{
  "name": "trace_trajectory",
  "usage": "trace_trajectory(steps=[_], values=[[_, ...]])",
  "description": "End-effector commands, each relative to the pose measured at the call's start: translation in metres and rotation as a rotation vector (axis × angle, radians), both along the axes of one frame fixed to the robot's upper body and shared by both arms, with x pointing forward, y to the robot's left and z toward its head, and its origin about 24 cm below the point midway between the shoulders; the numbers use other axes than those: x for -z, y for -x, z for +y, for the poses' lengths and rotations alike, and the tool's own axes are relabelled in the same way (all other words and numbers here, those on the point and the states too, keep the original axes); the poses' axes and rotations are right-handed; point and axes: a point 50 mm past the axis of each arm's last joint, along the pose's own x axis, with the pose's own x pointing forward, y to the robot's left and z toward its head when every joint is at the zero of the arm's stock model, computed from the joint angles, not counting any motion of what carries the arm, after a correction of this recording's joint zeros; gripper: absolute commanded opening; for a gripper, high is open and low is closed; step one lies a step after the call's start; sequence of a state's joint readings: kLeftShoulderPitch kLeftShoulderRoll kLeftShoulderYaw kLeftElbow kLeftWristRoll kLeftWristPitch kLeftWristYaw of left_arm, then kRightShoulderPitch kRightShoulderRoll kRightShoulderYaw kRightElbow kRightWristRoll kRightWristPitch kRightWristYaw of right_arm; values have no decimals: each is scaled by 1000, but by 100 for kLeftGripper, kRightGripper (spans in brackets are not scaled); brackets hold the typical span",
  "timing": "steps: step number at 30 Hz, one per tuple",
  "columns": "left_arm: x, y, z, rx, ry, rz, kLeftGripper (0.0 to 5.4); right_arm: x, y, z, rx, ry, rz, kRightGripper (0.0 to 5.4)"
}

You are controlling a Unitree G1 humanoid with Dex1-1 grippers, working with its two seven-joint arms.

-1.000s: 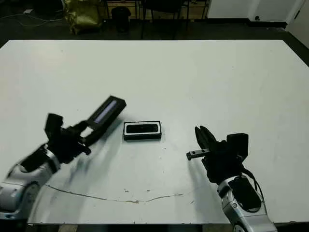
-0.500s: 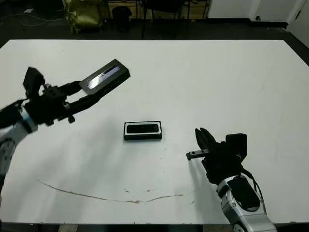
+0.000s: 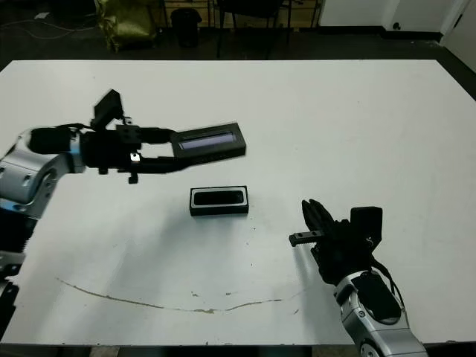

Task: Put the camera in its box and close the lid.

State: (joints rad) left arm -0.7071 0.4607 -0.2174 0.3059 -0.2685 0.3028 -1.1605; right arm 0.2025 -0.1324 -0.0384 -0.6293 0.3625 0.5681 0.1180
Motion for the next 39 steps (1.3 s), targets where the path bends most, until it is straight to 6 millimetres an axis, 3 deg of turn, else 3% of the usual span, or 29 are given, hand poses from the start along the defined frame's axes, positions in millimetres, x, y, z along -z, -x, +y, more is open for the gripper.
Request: trace_trajectory(steps=[1,19,39], values=[[4,-1,-7,25,-58,2,225,5,0,-3,11,14,26,0],[16,0,-24,91,-284,-49,225,5,1,-3,20,13,39,0],[19,1,-26,131,-316,5,225,5,1,-2,19,18,40,0]])
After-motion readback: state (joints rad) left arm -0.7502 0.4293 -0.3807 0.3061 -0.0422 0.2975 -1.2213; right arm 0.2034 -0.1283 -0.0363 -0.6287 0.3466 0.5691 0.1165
